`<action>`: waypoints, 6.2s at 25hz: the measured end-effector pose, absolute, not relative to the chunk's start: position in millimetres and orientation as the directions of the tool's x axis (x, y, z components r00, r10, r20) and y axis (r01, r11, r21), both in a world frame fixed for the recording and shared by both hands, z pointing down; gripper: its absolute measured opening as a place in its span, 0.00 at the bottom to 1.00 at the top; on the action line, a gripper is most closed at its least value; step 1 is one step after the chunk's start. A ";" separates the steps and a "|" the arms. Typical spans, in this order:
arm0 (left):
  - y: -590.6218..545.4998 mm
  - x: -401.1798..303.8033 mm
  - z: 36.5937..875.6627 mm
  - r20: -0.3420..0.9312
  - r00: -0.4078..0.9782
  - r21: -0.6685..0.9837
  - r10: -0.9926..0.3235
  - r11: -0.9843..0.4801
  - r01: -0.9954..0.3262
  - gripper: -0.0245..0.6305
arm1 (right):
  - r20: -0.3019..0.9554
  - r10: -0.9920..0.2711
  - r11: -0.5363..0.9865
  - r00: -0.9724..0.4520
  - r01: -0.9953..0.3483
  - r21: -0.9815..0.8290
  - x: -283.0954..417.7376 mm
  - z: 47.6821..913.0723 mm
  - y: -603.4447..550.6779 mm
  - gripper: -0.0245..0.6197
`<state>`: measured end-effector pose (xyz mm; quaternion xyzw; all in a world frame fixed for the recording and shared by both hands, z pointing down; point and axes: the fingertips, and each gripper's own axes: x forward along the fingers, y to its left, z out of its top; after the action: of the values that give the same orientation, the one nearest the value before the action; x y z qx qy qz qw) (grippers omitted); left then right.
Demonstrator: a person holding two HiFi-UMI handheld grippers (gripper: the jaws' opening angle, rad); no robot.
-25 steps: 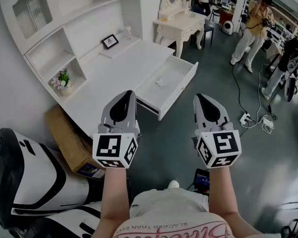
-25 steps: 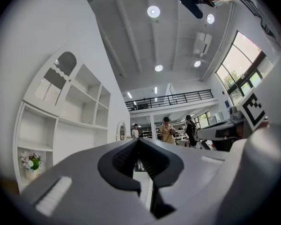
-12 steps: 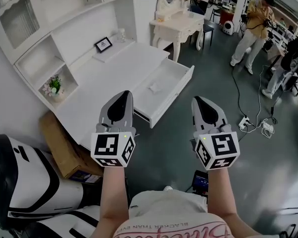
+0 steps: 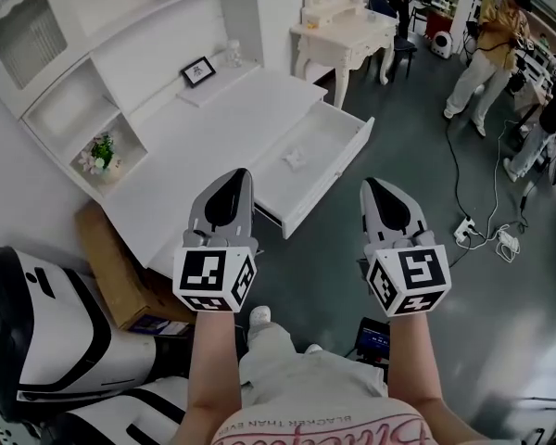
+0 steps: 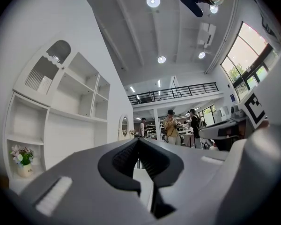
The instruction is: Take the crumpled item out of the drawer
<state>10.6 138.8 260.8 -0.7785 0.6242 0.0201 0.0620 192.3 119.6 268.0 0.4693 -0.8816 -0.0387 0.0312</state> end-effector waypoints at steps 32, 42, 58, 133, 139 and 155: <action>-83.6 -131.3 273.8 -0.111 0.476 -0.029 -0.873 -0.476 -0.879 0.05 | 0.086 -0.950 0.311 -0.301 -0.939 0.150 47.7 285.8 -42.3 0.05; -114.8 -117.0 287.7 -0.093 0.503 -0.011 -0.859 -0.505 -0.863 0.05 | 0.104 -0.960 0.274 -0.259 -0.946 0.172 63.2 295.4 -70.4 0.05; -213.4 -105.4 311.4 -0.043 0.439 0.004 -0.897 -0.440 -0.898 0.05 | 0.184 -0.910 0.390 -0.372 -0.917 0.077 74.4 332.4 -192.0 0.38; -301.4 -122.6 452.7 0.292 0.237 0.057 -0.926 -0.231 -0.971 0.05 | 0.872 -0.172 0.745 -0.458 -0.640 -0.189 34.2 700.2 -298.3 0.13; -296.6 -117.8 439.1 0.258 0.247 0.059 -0.934 -0.240 -0.969 0.05 | 0.863 -0.208 0.751 -0.461 -0.641 -0.161 37.5 677.1 -298.0 0.12; -270.3 -117.4 385.3 0.151 0.292 0.051 -0.944 -0.287 -0.956 0.05 | 0.811 -0.348 0.750 -0.470 -0.659 -0.060 43.4 597.5 -283.0 0.12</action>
<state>-117.4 -270.3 385.3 -0.8010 0.5933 -0.0458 -0.0657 43.4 -283.0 597.5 0.3006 -0.8368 0.1860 0.4180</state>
